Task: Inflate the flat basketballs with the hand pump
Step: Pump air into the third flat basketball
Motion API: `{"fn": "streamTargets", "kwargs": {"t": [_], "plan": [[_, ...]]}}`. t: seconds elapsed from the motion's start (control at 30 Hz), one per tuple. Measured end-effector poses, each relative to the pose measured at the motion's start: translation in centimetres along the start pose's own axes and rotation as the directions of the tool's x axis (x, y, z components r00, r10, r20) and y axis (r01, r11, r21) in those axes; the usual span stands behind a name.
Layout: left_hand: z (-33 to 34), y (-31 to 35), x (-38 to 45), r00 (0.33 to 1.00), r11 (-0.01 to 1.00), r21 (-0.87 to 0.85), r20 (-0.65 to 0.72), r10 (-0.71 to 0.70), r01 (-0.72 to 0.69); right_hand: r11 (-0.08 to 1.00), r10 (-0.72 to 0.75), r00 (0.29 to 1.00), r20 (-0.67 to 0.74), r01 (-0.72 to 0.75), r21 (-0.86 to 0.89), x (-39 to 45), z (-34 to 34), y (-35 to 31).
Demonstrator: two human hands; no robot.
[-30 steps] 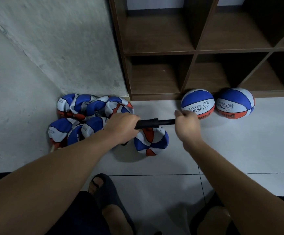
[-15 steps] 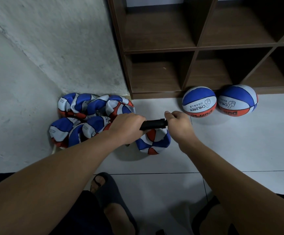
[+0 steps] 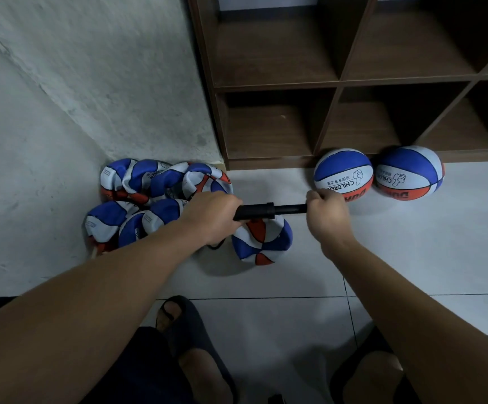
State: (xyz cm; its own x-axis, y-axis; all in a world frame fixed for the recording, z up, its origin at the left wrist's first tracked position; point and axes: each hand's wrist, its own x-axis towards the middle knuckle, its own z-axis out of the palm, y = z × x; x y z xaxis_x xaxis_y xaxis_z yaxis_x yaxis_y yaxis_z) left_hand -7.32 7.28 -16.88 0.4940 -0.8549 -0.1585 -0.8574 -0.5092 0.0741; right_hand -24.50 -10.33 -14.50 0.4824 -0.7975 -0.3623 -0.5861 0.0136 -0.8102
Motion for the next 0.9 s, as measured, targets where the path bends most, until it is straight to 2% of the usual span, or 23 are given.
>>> {"fn": "streamTargets", "kwargs": {"t": [0.23,0.57,0.73,0.8,0.9], "plan": [[-0.7,2.1,-0.2,1.0,0.999,-0.022,0.015,0.026,-0.026,0.999,-0.044,0.995,0.095,0.046,-0.024,-1.5,2.0,-0.6],[-1.5,2.7,-0.3,0.997,0.997,-0.034,0.013,0.071,-0.07,0.999,0.044,0.986,0.161,-0.046,0.005,-0.5,1.0,-0.2],[-1.8,-0.2,-0.2,0.998,0.999,-0.037,0.047,-0.029,0.031,0.99,0.099,0.995,-0.025,-0.096,0.102,2.5,-3.4,0.3],[-1.5,-0.6,-0.3,0.998,0.999,-0.029,0.05,-0.041,0.043,0.985,0.119,0.992,-0.035,-0.113,0.131,2.8,-4.0,0.5],[-1.1,-0.2,-0.2,0.999,0.999,-0.045,0.038,-0.025,0.027,0.995,0.067,0.997,-0.043,-0.064,0.076,1.7,-2.5,0.4]]}}
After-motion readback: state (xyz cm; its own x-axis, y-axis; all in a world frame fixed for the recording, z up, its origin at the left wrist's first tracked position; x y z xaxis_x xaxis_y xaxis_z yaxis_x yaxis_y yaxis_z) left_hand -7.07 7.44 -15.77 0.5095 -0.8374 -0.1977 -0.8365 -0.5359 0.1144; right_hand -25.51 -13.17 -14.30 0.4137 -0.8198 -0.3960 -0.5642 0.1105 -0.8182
